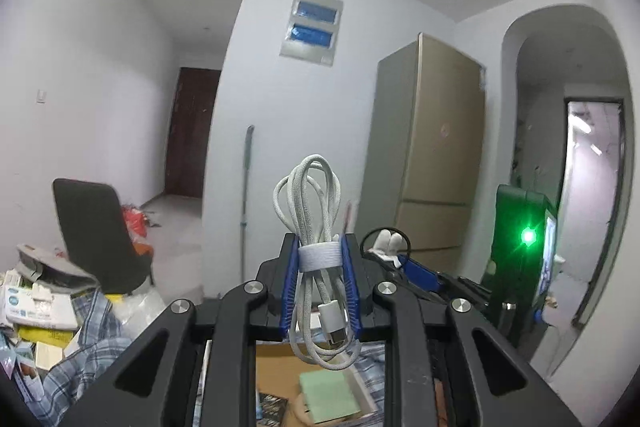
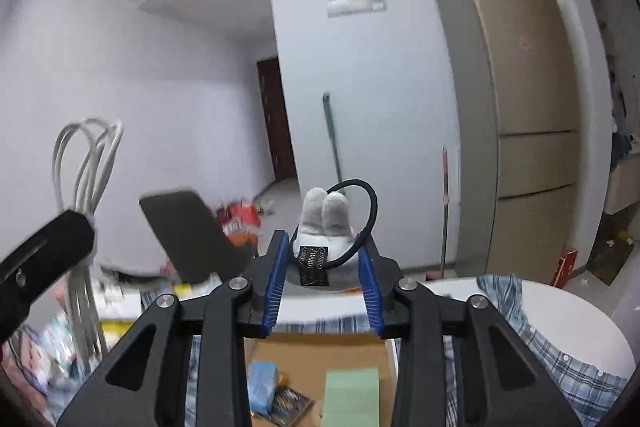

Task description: Organize soft objects

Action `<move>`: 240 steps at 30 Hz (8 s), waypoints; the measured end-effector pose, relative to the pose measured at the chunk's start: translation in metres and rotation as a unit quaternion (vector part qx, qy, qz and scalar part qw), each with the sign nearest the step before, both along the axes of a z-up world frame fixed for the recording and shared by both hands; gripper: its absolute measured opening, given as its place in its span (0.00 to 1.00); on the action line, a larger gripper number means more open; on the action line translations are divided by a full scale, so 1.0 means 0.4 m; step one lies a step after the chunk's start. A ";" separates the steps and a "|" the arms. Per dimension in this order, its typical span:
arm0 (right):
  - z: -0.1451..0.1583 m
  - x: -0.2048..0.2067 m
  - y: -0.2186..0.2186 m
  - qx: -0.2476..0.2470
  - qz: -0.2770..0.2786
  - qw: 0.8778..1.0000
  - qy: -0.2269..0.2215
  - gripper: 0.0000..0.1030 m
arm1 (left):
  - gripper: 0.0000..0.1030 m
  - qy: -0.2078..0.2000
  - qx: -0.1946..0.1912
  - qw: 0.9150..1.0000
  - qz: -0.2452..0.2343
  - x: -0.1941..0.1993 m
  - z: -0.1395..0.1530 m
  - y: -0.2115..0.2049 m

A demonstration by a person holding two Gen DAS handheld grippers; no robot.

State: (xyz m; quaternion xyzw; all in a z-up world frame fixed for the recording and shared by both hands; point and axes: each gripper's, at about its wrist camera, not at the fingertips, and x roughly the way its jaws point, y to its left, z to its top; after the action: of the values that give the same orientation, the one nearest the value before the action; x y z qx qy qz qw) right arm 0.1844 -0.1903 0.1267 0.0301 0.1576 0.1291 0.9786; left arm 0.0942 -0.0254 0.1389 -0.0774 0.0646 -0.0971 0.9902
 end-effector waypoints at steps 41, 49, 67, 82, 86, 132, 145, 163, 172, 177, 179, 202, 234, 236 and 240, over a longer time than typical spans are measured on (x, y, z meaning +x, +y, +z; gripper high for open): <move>-0.422 0.253 0.002 -0.068 0.063 0.959 0.269 0.56 | 0.22 0.290 0.059 0.955 -0.020 0.375 -0.368 -0.009; -0.400 0.255 -0.025 -0.052 0.047 0.963 0.260 0.67 | 0.47 0.286 0.066 0.956 0.003 0.368 -0.360 -0.009; -0.086 0.088 -0.083 -0.010 -0.003 0.995 0.097 0.69 | 0.48 0.050 0.056 0.996 0.047 0.075 -0.046 0.039; 0.063 -0.261 -0.085 -0.003 0.017 0.999 -0.045 0.91 | 0.86 -0.060 0.050 0.996 0.038 -0.275 0.043 0.083; 0.067 -0.335 -0.103 0.015 0.038 0.993 -0.108 1.00 | 0.89 -0.082 0.055 0.994 0.043 -0.340 0.029 0.085; -0.283 -0.353 -0.174 -0.025 -0.016 0.997 -0.066 1.00 | 1.00 -0.020 0.090 0.993 0.073 -0.241 -0.357 0.077; -0.280 -0.354 -0.168 -0.031 -0.018 0.997 -0.066 1.00 | 1.00 -0.019 0.092 0.993 0.075 -0.237 -0.362 0.078; -0.281 -0.354 -0.166 -0.037 -0.023 0.997 -0.065 1.00 | 1.00 -0.018 0.090 0.993 0.078 -0.235 -0.365 0.079; -0.279 -0.359 -0.159 -0.044 -0.034 0.996 -0.069 1.00 | 1.00 -0.013 0.082 0.994 0.076 -0.233 -0.358 0.081; -0.278 -0.356 -0.166 -0.038 -0.035 0.997 -0.066 1.00 | 1.00 -0.014 0.083 0.993 0.077 -0.233 -0.357 0.081; -0.278 -0.357 -0.165 -0.039 -0.035 0.996 -0.067 1.00 | 1.00 -0.013 0.084 0.993 0.077 -0.234 -0.356 0.081; -0.274 -0.361 -0.167 -0.041 -0.031 0.996 -0.075 1.00 | 1.00 -0.017 0.081 0.994 0.077 -0.241 -0.351 0.081; -0.274 -0.363 -0.167 -0.045 -0.031 0.995 -0.080 1.00 | 1.00 -0.016 0.086 0.993 0.080 -0.243 -0.350 0.078; -0.272 -0.366 -0.169 -0.042 -0.032 0.995 -0.082 1.00 | 1.00 -0.017 0.086 0.993 0.080 -0.244 -0.348 0.077; -0.273 -0.365 -0.167 -0.044 -0.031 0.995 -0.082 1.00 | 1.00 -0.019 0.088 0.993 0.081 -0.247 -0.344 0.073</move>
State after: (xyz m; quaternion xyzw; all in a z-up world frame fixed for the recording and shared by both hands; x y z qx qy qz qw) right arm 0.0384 -0.2570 0.0175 -0.0192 0.0813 0.0931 0.9921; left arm -0.0045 0.0037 0.0013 0.0072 0.0471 -0.0121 0.9988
